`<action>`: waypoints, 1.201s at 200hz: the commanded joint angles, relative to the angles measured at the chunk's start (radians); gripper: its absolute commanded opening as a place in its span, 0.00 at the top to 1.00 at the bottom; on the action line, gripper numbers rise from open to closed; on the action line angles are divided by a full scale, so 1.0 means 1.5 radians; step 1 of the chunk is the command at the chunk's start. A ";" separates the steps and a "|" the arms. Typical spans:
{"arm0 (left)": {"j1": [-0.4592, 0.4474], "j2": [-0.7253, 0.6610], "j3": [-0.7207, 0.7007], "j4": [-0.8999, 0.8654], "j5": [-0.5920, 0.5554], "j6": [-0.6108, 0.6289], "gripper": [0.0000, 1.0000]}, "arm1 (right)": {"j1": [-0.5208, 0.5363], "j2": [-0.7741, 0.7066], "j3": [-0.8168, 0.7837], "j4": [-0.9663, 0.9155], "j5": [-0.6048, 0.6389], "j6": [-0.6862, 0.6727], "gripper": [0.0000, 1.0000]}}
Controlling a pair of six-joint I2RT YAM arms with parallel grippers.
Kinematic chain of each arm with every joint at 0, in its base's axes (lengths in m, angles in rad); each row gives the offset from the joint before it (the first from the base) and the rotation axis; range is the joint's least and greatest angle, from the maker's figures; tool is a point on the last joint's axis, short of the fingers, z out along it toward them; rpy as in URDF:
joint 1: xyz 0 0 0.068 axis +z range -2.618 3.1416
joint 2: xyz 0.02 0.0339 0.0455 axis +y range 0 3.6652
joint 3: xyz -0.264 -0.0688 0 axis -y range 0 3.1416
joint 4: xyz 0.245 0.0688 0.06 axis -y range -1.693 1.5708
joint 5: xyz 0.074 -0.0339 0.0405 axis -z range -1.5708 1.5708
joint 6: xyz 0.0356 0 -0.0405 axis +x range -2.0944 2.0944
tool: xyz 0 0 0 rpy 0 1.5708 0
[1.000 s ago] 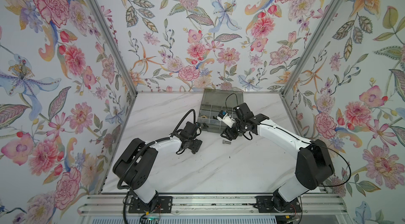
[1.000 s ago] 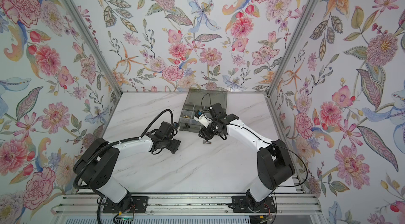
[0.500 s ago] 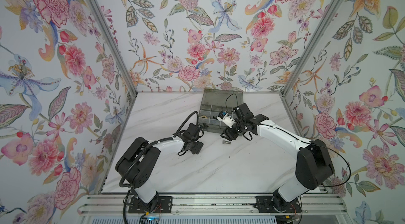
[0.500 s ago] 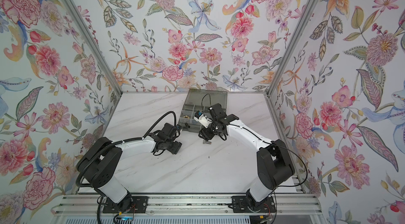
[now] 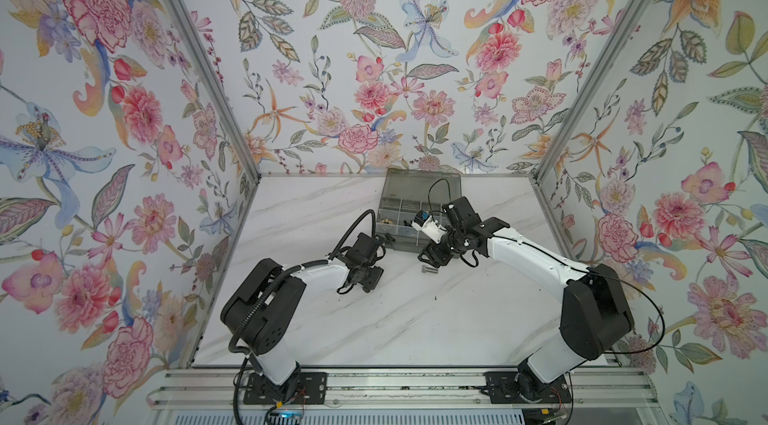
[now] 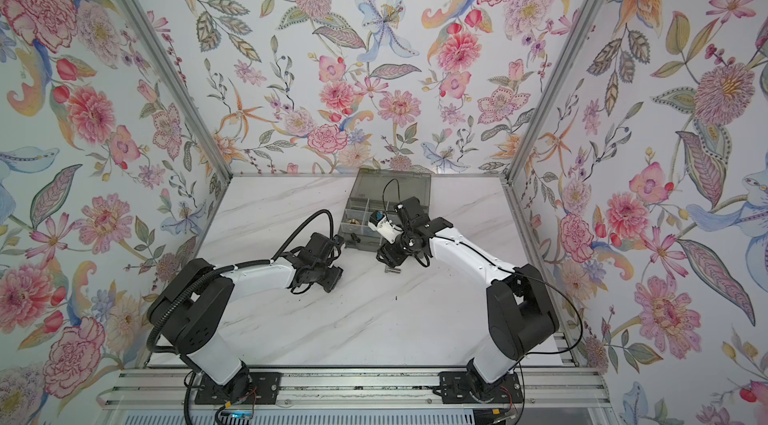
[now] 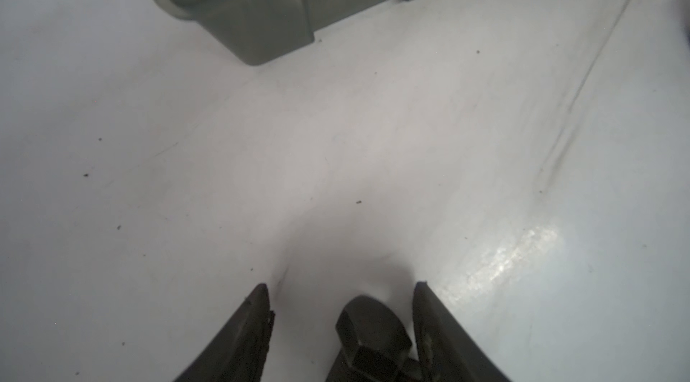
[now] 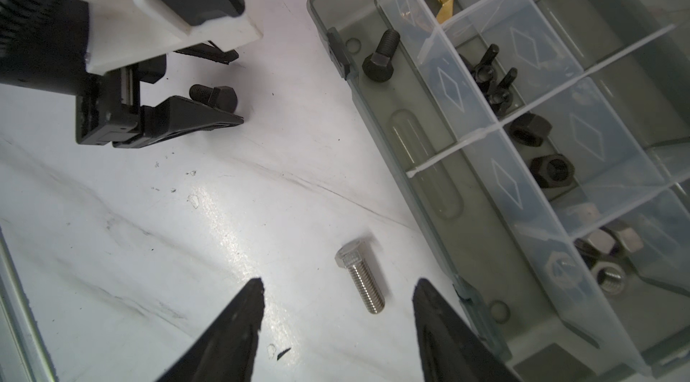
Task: Sort the screws and nuts into containers
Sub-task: Pick up the screw at the center of the table.
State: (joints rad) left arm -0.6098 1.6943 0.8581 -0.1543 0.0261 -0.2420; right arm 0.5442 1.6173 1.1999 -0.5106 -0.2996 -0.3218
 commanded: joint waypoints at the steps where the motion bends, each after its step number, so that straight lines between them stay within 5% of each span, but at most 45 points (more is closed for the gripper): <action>1: 0.010 0.004 -0.013 -0.028 0.001 0.012 0.41 | -0.001 0.002 -0.008 0.001 -0.007 0.010 0.34; 68: 0.011 -0.012 -0.036 -0.021 0.010 0.009 0.43 | -0.001 0.004 -0.009 0.001 -0.007 0.012 0.34; 161: 0.014 0.008 -0.020 -0.019 0.017 0.004 0.59 | 0.000 0.003 -0.015 0.001 -0.004 0.013 0.34; 213: 0.014 0.012 -0.014 -0.025 0.016 0.000 0.76 | 0.000 0.002 -0.017 0.001 -0.003 0.013 0.34; 240: 0.015 0.016 -0.008 -0.022 0.011 -0.004 1.00 | 0.000 0.001 -0.018 0.001 0.000 0.013 0.34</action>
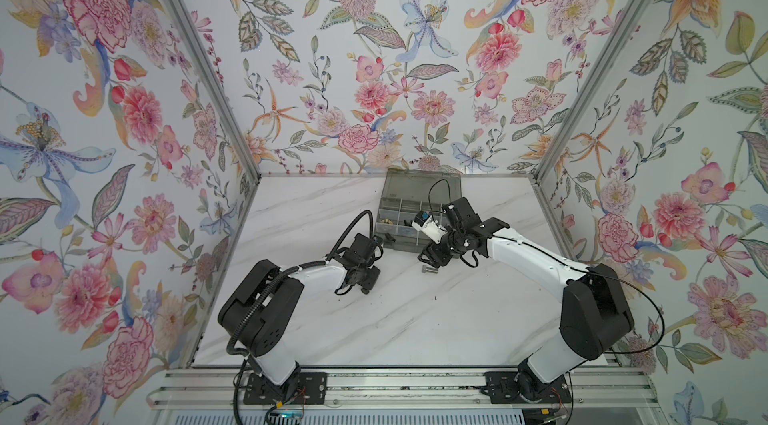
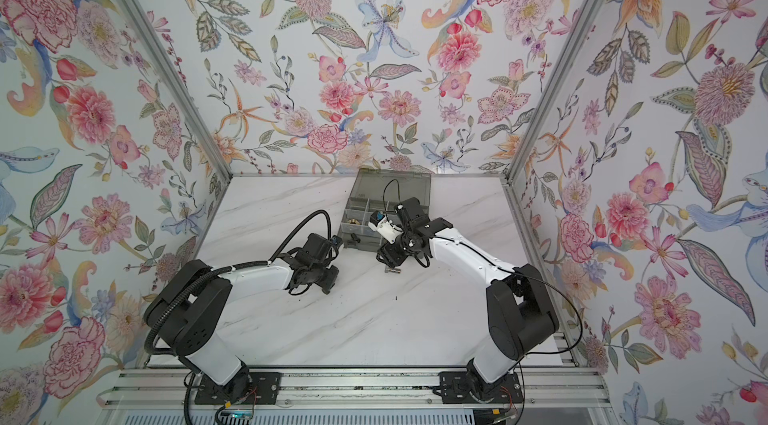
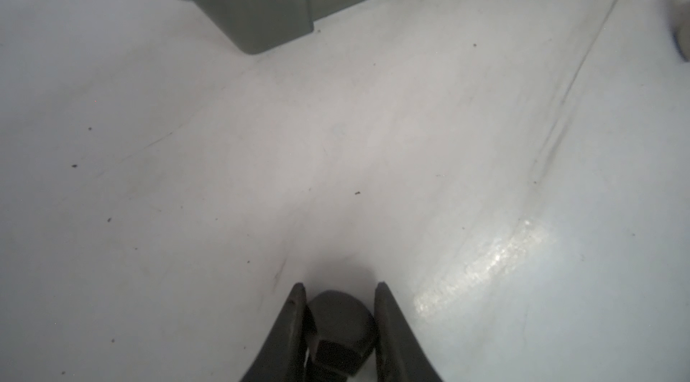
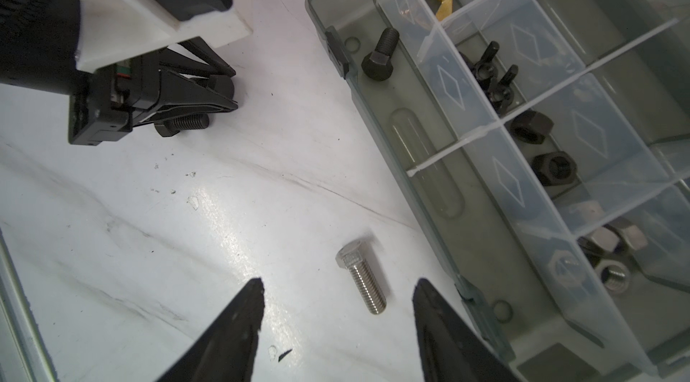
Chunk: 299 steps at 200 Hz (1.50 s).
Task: Sort the screws and nuts into containers
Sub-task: Pick up the screw at the center of the table, then place the screw into the container.
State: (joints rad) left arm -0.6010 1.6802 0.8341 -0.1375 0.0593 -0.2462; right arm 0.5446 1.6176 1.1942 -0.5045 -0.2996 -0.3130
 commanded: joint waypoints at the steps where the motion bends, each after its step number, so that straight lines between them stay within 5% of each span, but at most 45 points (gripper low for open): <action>1: 0.008 0.025 0.008 -0.033 -0.012 -0.002 1.00 | 0.000 0.000 -0.014 -0.003 0.000 0.007 0.34; 116: 0.045 -0.069 0.112 0.044 0.022 -0.028 1.00 | -0.005 -0.022 -0.027 -0.003 0.009 0.013 0.34; 207: 0.058 0.074 0.242 0.121 0.052 -0.057 1.00 | -0.008 -0.045 -0.045 -0.002 0.022 0.022 0.34; 299: 0.057 0.093 0.172 0.255 0.034 -0.086 1.00 | -0.010 -0.051 -0.056 -0.001 0.024 0.027 0.33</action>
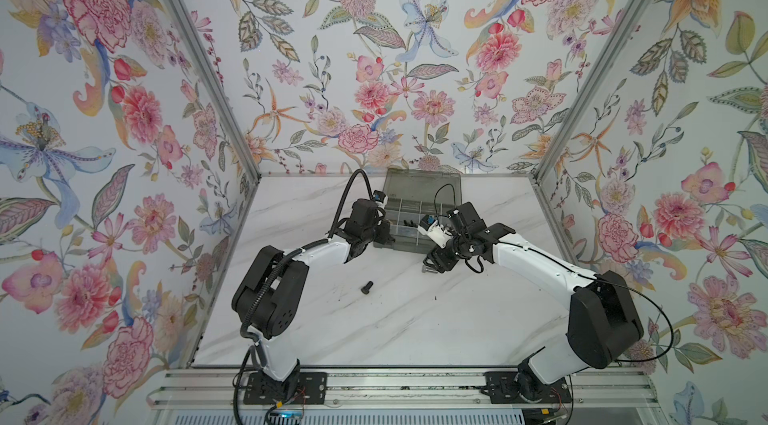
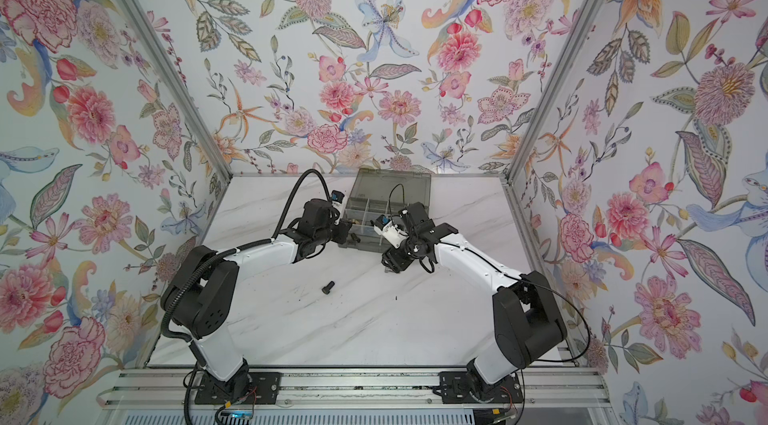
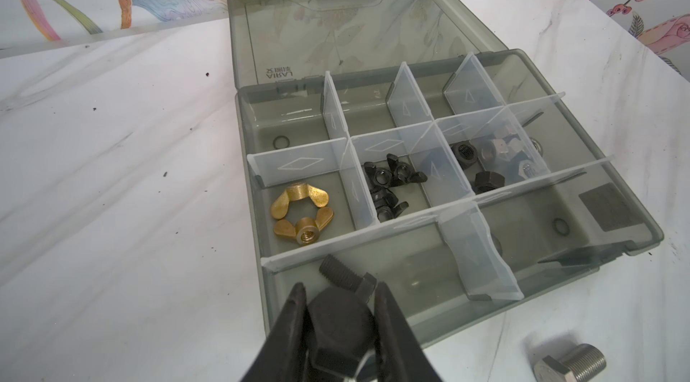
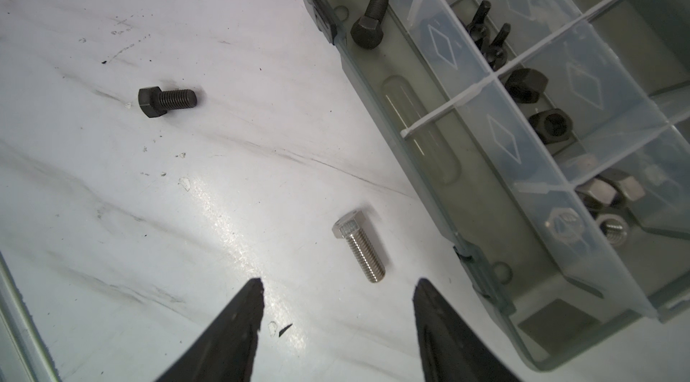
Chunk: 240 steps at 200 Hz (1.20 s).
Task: Sort the screws and nuts into containers
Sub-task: Place the screw into the container.
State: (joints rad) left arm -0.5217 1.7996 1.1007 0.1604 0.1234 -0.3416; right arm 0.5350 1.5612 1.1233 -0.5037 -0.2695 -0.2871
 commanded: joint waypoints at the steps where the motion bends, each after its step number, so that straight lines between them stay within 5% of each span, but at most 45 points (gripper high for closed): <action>1: 0.004 0.014 -0.006 0.057 -0.010 -0.023 1.00 | -0.004 -0.013 -0.008 -0.002 0.004 0.009 0.33; 59: 0.001 0.027 -0.023 0.100 -0.032 -0.038 1.00 | -0.004 -0.005 -0.008 -0.002 -0.001 0.013 0.34; 92: -0.004 0.035 -0.022 0.096 -0.032 -0.038 0.78 | -0.004 -0.005 -0.008 -0.002 -0.002 0.013 0.34; 174: -0.010 0.019 -0.031 0.095 -0.026 -0.039 0.46 | -0.004 -0.007 -0.010 -0.001 -0.004 0.013 0.33; 181: -0.012 0.012 -0.034 0.094 -0.027 -0.042 0.38 | -0.005 -0.008 -0.011 -0.002 -0.004 0.013 0.33; 211: -0.024 -0.080 -0.094 0.088 -0.039 -0.033 0.28 | -0.005 -0.016 -0.014 -0.002 -0.001 0.014 0.33; 240: -0.055 -0.198 -0.157 -0.007 -0.092 -0.021 0.03 | -0.006 -0.020 -0.012 0.000 -0.003 0.015 0.33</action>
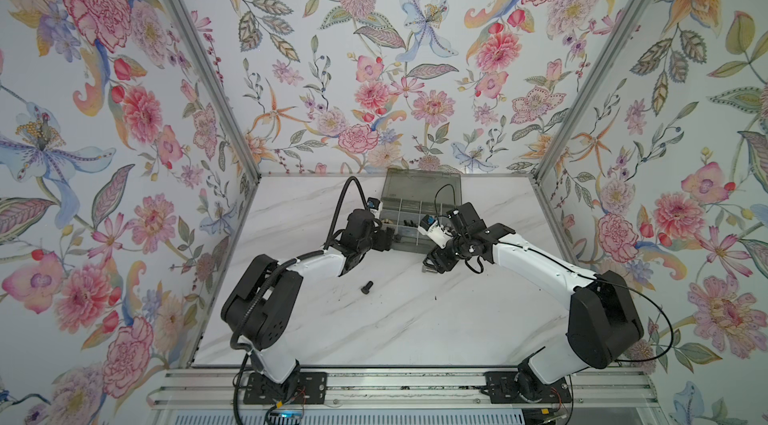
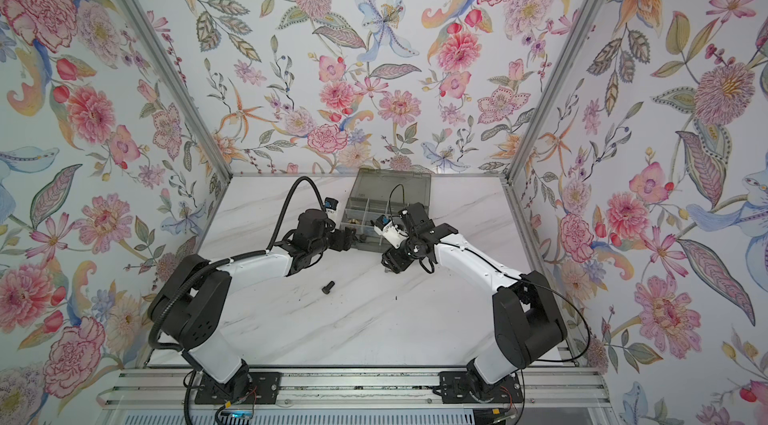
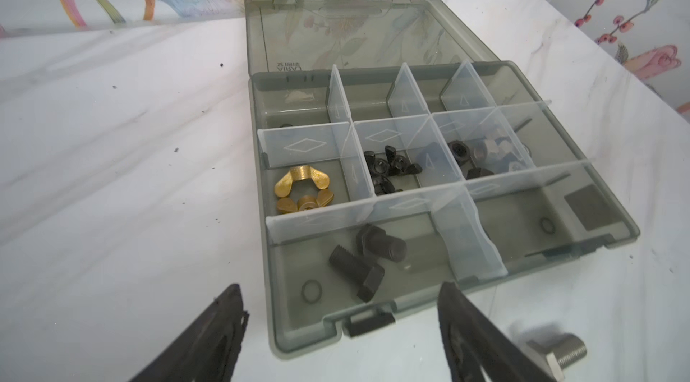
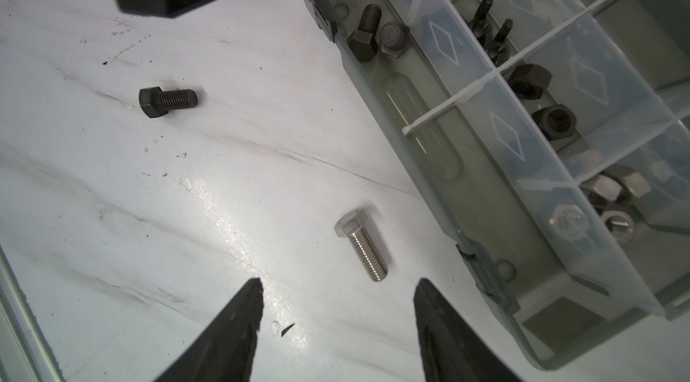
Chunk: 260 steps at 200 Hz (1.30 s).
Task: Sort the screws and nuts into containers
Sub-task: Place the screw into the container, then pick up the screw at the center of the table.
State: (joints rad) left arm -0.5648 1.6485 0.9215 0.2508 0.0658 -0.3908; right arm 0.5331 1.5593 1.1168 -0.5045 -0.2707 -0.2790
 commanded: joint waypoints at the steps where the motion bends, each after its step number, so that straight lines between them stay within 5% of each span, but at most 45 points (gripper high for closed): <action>1: -0.027 -0.102 -0.039 -0.071 -0.055 0.011 0.03 | -0.005 -0.019 -0.007 0.001 -0.002 0.010 0.33; 46: -0.061 -0.191 -0.112 -0.192 -0.057 -0.060 0.01 | -0.006 -0.011 -0.004 0.003 -0.008 0.011 0.33; 165: -0.123 -0.096 -0.180 -0.205 -0.042 -0.152 0.01 | -0.003 -0.013 -0.012 0.013 -0.020 0.025 0.32; 260: -0.125 -0.127 -0.225 -0.235 -0.047 -0.153 0.15 | -0.002 -0.013 -0.016 0.014 -0.018 0.031 0.32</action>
State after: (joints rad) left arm -0.7410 1.4639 0.5961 -0.0429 -0.0071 -0.6144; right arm 0.5278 1.5566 1.1103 -0.4824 -0.2813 -0.2481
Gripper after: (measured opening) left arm 0.872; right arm 0.679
